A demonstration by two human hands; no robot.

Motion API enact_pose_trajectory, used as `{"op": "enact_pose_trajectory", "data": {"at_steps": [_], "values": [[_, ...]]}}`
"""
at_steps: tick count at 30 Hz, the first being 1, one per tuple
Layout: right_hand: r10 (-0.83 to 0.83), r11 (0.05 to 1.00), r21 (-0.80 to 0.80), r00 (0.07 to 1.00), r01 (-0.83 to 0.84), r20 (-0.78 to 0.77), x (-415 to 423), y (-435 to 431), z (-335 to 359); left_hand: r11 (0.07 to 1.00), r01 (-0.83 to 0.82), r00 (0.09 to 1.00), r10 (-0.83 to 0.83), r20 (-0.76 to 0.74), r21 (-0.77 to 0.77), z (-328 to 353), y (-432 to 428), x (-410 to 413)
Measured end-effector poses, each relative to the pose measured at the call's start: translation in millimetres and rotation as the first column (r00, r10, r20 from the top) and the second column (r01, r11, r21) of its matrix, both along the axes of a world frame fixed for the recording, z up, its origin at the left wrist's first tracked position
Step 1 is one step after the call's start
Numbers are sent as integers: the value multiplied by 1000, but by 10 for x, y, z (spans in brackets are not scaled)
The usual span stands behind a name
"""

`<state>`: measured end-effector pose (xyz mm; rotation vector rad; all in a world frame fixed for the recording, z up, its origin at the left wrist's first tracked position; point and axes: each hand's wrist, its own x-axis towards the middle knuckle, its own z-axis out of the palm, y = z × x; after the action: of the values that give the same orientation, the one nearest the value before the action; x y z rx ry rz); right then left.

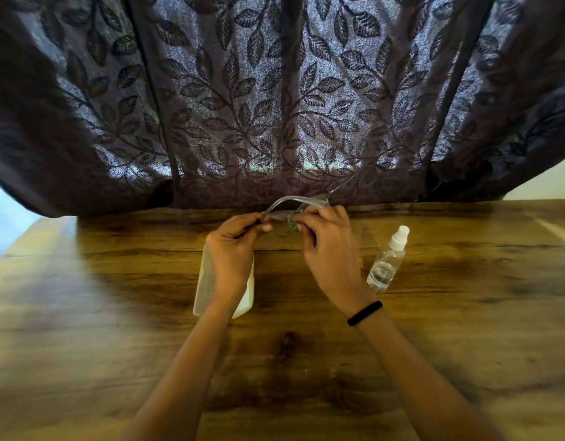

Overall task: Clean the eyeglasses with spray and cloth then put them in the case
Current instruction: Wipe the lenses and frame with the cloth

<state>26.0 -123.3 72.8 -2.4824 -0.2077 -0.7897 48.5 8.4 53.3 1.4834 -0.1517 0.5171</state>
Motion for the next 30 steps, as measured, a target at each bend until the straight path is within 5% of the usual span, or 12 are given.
{"op": "enact_pose_trajectory", "data": {"at_steps": [9, 19, 25, 30], "values": [[-12, 1000, 20, 1000, 12, -23, -28, 83, 10, 999, -38, 999, 37, 38, 21, 41, -36, -41], [133, 957, 263, 991, -125, -12, -118, 225, -82, 985, -134, 988, 125, 85, 105, -43, -9, 25], [41, 995, 94, 998, -36, -51, -50, 109, -68, 988, -132, 989, 127, 74, 74, -49, 32, 19], [15, 992, 127, 999, -9, -43, 49, 115, 7, 994, -75, 997, 72, 42, 77, -38, -12, 15]]}}
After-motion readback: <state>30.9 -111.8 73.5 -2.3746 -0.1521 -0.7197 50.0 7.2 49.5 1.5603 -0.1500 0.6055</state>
